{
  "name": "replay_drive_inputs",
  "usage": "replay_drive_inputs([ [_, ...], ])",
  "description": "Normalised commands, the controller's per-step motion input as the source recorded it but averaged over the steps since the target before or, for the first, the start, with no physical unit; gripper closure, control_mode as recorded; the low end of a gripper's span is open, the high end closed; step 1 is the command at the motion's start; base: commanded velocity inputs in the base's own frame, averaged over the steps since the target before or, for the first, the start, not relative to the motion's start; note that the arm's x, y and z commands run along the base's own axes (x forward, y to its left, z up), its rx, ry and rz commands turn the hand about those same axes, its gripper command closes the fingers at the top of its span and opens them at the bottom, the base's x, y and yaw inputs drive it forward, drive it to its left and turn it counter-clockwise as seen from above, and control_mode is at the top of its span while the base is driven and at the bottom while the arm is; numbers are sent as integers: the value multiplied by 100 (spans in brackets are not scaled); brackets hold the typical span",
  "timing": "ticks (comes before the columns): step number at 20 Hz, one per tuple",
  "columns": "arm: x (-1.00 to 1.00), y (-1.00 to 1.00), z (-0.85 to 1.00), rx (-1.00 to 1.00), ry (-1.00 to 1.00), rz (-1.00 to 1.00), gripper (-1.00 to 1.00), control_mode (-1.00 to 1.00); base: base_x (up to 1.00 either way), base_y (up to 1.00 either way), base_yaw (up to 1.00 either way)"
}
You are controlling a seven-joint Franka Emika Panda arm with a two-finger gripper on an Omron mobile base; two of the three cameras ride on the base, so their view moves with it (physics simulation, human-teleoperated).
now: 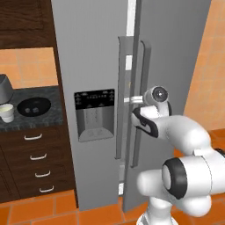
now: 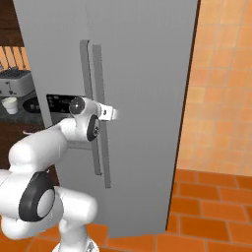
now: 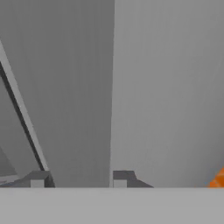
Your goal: Grab a lemon wedge from the fridge and one ice cube from the ice bowl, and put them in the glass of lemonade.
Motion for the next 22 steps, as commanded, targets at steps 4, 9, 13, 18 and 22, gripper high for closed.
replay_drive_inputs([
  [4, -58, -100, 11, 12, 0, -10, 100, -100, 0, 0, 0],
  [9, -57, -100, 18, 16, 1, -12, 100, -100, 0, 0, 0],
  [13, -60, -100, 16, 15, 0, -13, 100, -100, 0, 0, 0],
  [18, -54, -100, 6, 14, 0, -12, 100, -100, 0, 0, 0],
  [22, -45, -100, 3, 12, -1, -12, 100, -100, 0, 0, 0],
])
